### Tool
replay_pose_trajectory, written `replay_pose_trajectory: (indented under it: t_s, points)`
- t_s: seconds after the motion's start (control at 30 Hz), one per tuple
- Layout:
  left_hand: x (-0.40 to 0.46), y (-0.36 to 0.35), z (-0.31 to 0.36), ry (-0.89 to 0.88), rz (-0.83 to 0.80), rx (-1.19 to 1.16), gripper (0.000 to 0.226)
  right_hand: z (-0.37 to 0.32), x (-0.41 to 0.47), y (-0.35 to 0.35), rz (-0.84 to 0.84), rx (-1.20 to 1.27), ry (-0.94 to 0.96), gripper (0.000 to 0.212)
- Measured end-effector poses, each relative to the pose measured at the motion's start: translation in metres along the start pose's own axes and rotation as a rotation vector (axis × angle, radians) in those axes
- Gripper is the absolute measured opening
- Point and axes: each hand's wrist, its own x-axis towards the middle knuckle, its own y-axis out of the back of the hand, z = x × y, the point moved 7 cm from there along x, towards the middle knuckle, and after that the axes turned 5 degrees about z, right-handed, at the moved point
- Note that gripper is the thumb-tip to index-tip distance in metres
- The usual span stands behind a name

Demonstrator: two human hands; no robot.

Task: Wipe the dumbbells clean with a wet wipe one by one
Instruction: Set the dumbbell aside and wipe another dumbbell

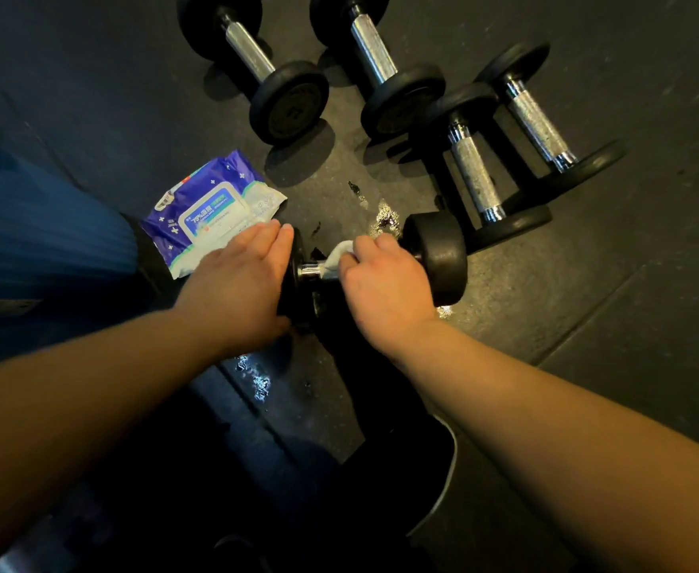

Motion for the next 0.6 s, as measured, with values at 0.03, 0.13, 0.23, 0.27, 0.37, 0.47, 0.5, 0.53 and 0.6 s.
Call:
replay_pose_trajectory:
  t_s: [0.03, 0.13, 0.23, 0.27, 0.37, 0.47, 0.5, 0.53, 0.6]
  points:
    - [0.008, 0.002, -0.004, -0.007, -0.016, 0.005, 0.121, -0.002, 0.001, 0.000, 0.032, 0.029, -0.012, 0.009]
    - [0.025, 0.011, -0.015, -0.001, -0.051, -0.004, 0.123, -0.004, 0.004, -0.002, 0.100, 0.067, -0.030, 0.009]
    - [0.031, 0.026, -0.021, -0.033, 0.034, -0.018, 0.117, 0.009, 0.005, -0.003, 0.118, 0.090, -0.105, 0.013]
    - [0.031, 0.031, -0.023, -0.040, 0.064, -0.019, 0.111, 0.015, 0.005, -0.004, 0.117, 0.099, -0.143, 0.013]
    - [0.028, 0.042, -0.028, -0.015, 0.182, -0.040, 0.079, 0.024, 0.007, -0.004, 0.104, 0.098, -0.230, 0.019]
    - [0.030, 0.047, -0.029, 0.016, 0.240, -0.033, 0.061, 0.012, 0.012, -0.006, 0.077, 0.188, -0.240, 0.025]
    - [0.032, 0.045, -0.029, 0.025, 0.218, -0.024, 0.064, 0.005, 0.014, -0.007, 0.066, 0.215, -0.225, 0.027]
    - [0.035, 0.042, -0.029, 0.034, 0.177, -0.015, 0.070, -0.002, 0.016, -0.009, 0.049, 0.241, -0.209, 0.030]
    - [0.043, 0.036, -0.031, 0.050, 0.070, -0.008, 0.088, -0.015, 0.019, -0.013, 0.006, 0.306, -0.170, 0.036]
